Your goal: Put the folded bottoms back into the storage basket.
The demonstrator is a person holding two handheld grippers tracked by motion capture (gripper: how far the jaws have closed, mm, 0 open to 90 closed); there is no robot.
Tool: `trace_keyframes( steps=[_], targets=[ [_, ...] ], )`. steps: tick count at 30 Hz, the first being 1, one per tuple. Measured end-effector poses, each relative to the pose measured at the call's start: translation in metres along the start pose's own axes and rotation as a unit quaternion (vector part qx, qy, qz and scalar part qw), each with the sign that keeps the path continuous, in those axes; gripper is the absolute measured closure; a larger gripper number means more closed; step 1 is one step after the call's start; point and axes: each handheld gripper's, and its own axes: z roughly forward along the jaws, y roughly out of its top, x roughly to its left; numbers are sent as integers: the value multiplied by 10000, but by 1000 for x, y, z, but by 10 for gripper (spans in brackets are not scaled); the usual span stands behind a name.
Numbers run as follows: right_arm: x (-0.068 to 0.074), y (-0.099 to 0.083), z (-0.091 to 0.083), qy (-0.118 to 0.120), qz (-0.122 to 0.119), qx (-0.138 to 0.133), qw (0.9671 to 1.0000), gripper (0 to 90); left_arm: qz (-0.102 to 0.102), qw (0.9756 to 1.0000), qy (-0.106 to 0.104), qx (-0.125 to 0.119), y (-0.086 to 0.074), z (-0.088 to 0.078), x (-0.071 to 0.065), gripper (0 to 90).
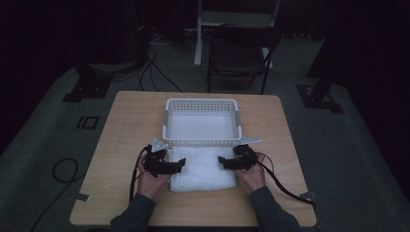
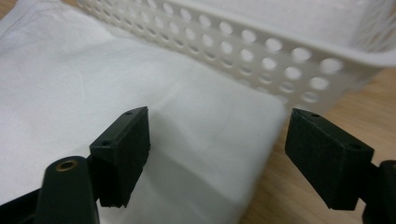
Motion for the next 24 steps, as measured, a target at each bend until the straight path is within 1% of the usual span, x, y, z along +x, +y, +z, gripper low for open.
trace_keyframes(
  steps=[2, 3, 5, 7, 8, 10, 12, 14, 17, 18, 19, 20, 23, 24],
  targets=[
    [0, -1, 4, 13, 25, 80, 10000, 188, -3, 9999, 66, 108, -3, 8, 1, 85],
    [0, -2, 7, -7, 37, 128, 9999, 174, -40, 9998, 75, 183, -5, 14, 3, 79],
    [-1, -4, 13, -63, 38, 239, 9997, 141, -93, 9995, 47, 287, -10, 23, 7, 25],
    [-1, -5, 18, -69, 51, 304, 9995, 134, -205, 9993, -94, 293, -13, 28, 13, 17],
    [-2, -6, 20, -58, 87, 323, 9994, 127, -229, 9992, -169, 279, -14, 31, 16, 13],
    [-2, -7, 23, -52, 109, 329, 9994, 129, -212, 9990, -278, 264, -16, 35, 22, 7],
    [-1, -9, 26, -72, 120, 340, 9993, 128, -263, 9983, -445, 266, -18, 39, 26, 3],
    [-3, -9, 28, -20, 174, 371, 9992, 116, -279, 9977, -566, 249, -19, 41, 29, 3],
    [-10, -10, 31, 202, 418, 417, 9981, 110, -430, 9958, -765, 275, -20, 45, 34, 3],
    [-10, -10, 31, 202, 418, 417, 9981, 110, -430, 9958, -765, 275, -20, 45, 34, 3],
    [-14, -12, 33, 332, 567, 450, 9968, 110, -405, 9959, -752, 296, -20, 45, 33, 3],
    [-19, -13, 36, 514, 754, 508, 9945, 110, -391, 9958, -770, 303, -20, 45, 33, 4],
    [-19, -13, 36, 557, 704, 493, 9947, 112, -344, 9956, -808, 321, -19, 46, 33, 6],
    [-20, -13, 37, 594, 690, 487, 9947, 133, -332, 9954, -840, 330, -18, 47, 33, 9]
  ],
)
